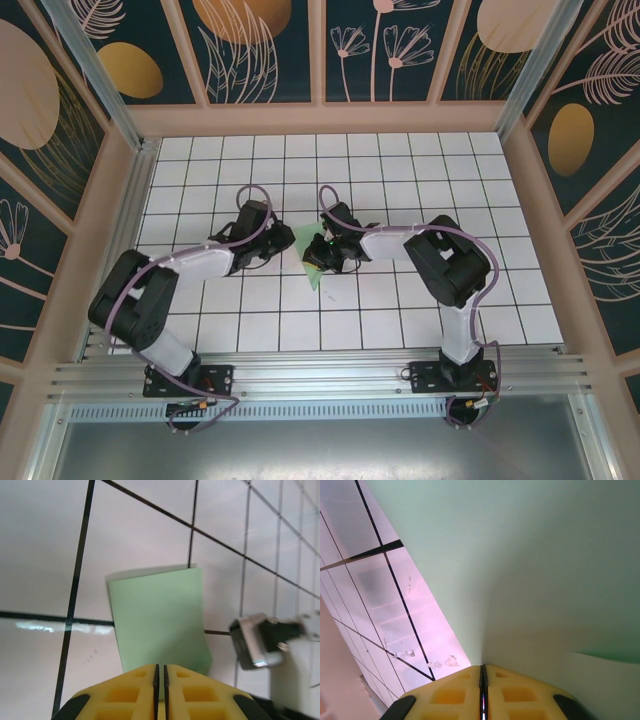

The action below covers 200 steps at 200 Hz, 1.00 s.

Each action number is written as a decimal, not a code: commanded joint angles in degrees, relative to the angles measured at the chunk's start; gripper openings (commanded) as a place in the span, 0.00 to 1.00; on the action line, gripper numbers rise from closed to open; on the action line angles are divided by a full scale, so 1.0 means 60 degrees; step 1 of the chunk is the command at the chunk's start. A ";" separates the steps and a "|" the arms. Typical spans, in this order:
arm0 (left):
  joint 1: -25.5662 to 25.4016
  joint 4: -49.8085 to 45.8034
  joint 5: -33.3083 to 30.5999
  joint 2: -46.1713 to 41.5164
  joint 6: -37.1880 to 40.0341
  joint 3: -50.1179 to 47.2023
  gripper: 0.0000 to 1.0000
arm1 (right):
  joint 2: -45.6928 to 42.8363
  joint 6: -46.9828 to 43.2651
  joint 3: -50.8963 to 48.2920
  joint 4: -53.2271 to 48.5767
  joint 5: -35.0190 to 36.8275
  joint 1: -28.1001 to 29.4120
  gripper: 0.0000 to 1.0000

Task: Fold a paper plane with a square sheet of paper (pick it up from the middle)
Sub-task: Third fold the triangle at the center of the table.

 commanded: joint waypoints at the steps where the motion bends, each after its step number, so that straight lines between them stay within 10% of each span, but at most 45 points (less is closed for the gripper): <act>1: -0.0145 0.0526 0.0279 -0.0763 -0.0812 -0.1069 0.15 | 0.0287 0.0051 -0.0134 -0.0188 0.0481 0.0038 0.12; 124: -0.2346 0.5258 0.1171 -0.0204 -0.4144 -0.3428 0.06 | 0.0445 0.0293 -0.0193 -0.0129 0.0514 0.0038 0.10; 200: -0.2386 0.4503 0.0807 0.0589 -0.3843 -0.2898 0.04 | 0.0403 0.0303 -0.0290 -0.0139 0.0489 0.0035 0.09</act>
